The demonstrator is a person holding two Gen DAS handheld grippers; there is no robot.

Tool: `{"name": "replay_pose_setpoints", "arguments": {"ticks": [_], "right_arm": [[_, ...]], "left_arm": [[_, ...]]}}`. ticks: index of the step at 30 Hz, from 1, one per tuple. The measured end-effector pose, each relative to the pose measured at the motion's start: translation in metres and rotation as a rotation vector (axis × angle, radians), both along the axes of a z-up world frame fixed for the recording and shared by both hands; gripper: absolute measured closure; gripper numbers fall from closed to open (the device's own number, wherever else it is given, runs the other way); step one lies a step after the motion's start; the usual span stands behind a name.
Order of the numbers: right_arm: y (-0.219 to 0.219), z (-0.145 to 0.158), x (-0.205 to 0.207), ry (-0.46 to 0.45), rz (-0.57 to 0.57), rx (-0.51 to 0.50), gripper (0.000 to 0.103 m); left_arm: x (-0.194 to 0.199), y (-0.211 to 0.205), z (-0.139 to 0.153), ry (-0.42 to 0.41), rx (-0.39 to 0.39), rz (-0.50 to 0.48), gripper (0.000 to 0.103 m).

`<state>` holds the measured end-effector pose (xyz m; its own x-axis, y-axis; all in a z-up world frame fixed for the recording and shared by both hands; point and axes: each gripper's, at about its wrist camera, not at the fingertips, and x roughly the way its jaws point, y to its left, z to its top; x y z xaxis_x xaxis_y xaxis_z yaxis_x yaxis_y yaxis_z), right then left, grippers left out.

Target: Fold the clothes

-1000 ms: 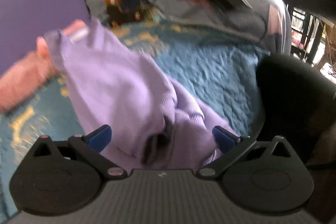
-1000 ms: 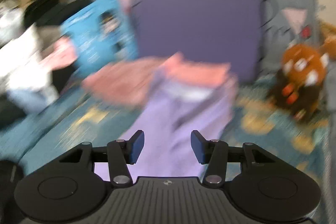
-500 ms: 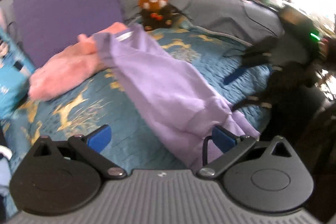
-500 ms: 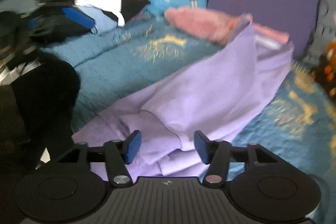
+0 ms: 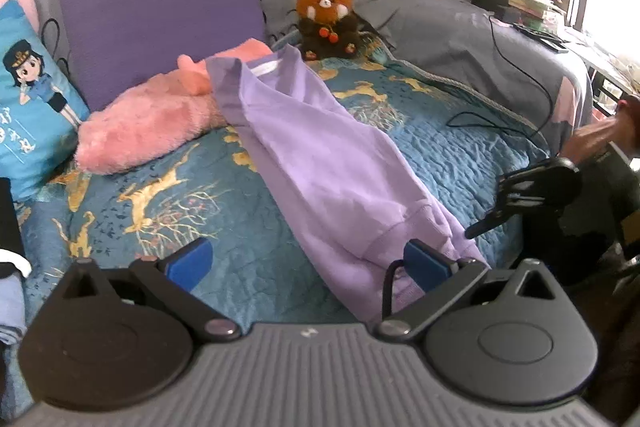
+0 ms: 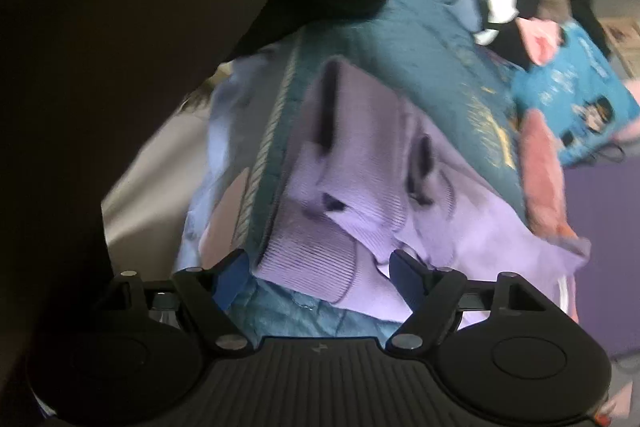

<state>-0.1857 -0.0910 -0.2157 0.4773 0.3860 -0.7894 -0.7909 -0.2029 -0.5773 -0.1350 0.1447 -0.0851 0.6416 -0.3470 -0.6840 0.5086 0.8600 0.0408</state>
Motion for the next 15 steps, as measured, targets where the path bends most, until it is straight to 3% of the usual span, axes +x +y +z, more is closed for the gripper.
{"name": "replay_pose_setpoints", "arguments": {"ticks": [2,5,6,7,9,15], "right_arm": [[0.003,-0.009,0.004,-0.008,0.042,-0.021,0.027],[0.006,-0.015,0.012,0.022,0.02,0.04,0.036],[0.007,-0.012,0.014,0.041,-0.009,0.078,0.046],[0.006,-0.006,0.018,0.062,-0.049,0.126,0.067],[0.005,0.006,0.026,0.106,-0.127,0.219,0.088],[-0.003,0.042,0.054,0.252,-0.301,0.396,0.093]], "left_arm": [[0.001,-0.004,-0.003,0.009,0.003,-0.005,0.0],[0.003,-0.008,-0.007,0.02,0.007,-0.014,0.0],[0.003,-0.01,-0.008,0.024,0.008,-0.017,0.0],[0.004,-0.011,-0.009,0.028,0.009,-0.018,0.0],[0.007,-0.01,-0.012,0.038,0.007,-0.014,0.0],[0.012,-0.009,-0.017,0.056,0.009,-0.007,0.0]]}}
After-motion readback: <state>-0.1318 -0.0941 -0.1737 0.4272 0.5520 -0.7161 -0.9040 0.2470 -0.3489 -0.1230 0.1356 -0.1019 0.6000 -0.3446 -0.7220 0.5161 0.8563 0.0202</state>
